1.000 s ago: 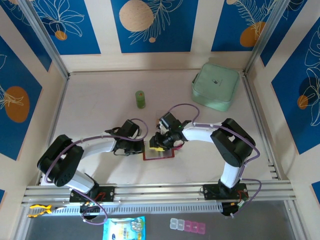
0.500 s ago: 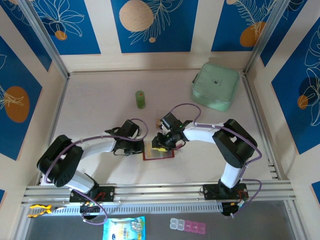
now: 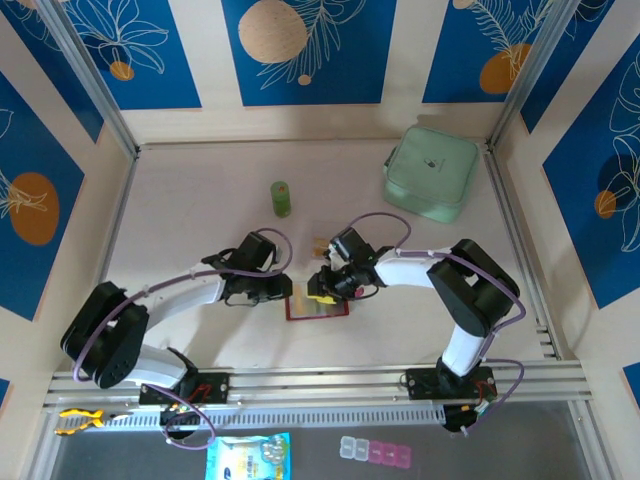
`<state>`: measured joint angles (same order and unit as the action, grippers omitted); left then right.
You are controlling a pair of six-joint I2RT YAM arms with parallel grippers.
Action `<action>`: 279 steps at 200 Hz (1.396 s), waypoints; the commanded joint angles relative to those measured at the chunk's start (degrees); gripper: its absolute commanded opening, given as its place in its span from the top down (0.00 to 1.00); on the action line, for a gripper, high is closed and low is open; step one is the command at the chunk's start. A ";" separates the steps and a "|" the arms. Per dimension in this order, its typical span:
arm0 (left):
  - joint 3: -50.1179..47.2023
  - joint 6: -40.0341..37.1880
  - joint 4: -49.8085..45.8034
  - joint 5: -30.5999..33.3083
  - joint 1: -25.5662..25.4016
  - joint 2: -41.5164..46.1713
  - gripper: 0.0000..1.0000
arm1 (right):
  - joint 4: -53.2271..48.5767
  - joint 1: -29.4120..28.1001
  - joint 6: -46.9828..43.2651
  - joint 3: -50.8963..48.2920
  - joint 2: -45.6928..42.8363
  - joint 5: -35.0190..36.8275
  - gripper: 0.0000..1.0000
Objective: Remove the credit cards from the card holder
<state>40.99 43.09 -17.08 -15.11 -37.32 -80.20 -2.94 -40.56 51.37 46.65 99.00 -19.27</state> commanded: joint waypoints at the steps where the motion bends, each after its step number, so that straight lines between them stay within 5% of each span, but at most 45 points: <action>1: 0.89 1.82 2.40 -3.07 -0.64 -0.77 0.72 | 2.05 0.82 2.13 -2.93 -0.42 -2.44 0.62; 76: 0.97 5.13 7.60 -4.73 -2.65 -5.50 0.68 | 6.97 2.24 3.87 -6.50 -0.83 -4.90 0.63; 175: 2.42 6.88 9.76 -4.51 -4.47 -9.05 0.78 | 8.02 2.22 4.09 -7.48 -1.39 -5.76 0.63; 279: 5.16 7.09 8.03 -4.53 -5.33 -7.10 0.77 | -4.83 5.08 -0.90 -7.23 -14.08 0.05 0.62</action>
<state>43.53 49.67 -8.14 -19.07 -41.63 -88.79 -1.76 -36.56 52.86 40.36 88.49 -20.91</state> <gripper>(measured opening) 0.225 0.376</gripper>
